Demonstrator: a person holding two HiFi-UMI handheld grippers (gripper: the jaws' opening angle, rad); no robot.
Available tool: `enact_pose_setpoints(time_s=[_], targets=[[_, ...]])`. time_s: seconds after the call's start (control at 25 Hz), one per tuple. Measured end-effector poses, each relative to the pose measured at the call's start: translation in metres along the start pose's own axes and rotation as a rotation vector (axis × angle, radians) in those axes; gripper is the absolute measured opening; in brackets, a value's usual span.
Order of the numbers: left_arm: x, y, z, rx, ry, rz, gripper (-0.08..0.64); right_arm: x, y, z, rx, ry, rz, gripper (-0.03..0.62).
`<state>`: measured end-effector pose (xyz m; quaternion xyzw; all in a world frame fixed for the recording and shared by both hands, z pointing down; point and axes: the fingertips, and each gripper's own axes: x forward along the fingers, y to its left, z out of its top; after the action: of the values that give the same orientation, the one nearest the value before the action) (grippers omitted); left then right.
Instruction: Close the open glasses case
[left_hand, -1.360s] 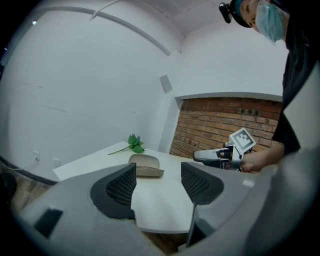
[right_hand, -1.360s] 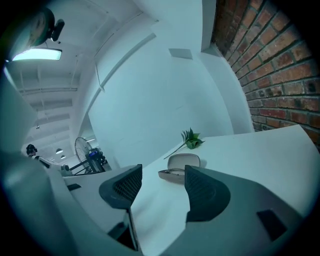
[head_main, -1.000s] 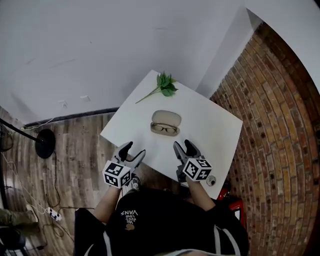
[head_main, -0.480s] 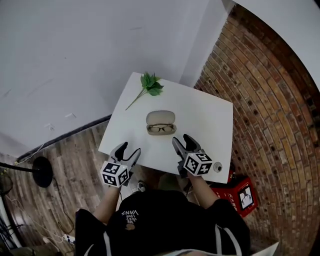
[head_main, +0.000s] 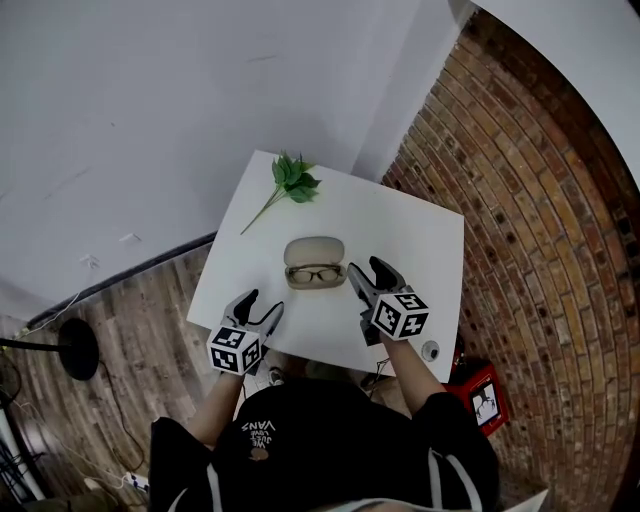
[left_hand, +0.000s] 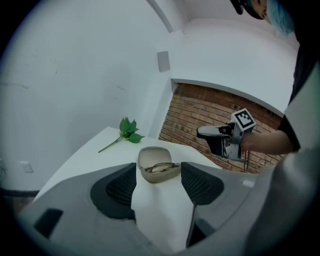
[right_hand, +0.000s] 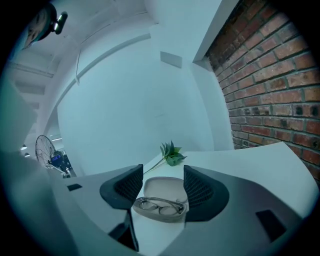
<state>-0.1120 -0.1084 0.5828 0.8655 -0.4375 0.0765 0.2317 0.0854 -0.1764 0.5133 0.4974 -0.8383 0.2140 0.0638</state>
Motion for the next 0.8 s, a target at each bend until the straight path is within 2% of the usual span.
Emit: enact_pose_setpoints(time_s=[0.32,0.8], targets=[[0.043,0.013,-0.008,-0.051,0.056,0.039,0.275,0.054,-0.041,-0.002,0.023,0.087,0.035,0.224],[0.086,0.027,-0.019,-0.076,0.128,0.074,0.275,0.133,-0.079,-0.017,0.128,0.173,0.063,0.195]])
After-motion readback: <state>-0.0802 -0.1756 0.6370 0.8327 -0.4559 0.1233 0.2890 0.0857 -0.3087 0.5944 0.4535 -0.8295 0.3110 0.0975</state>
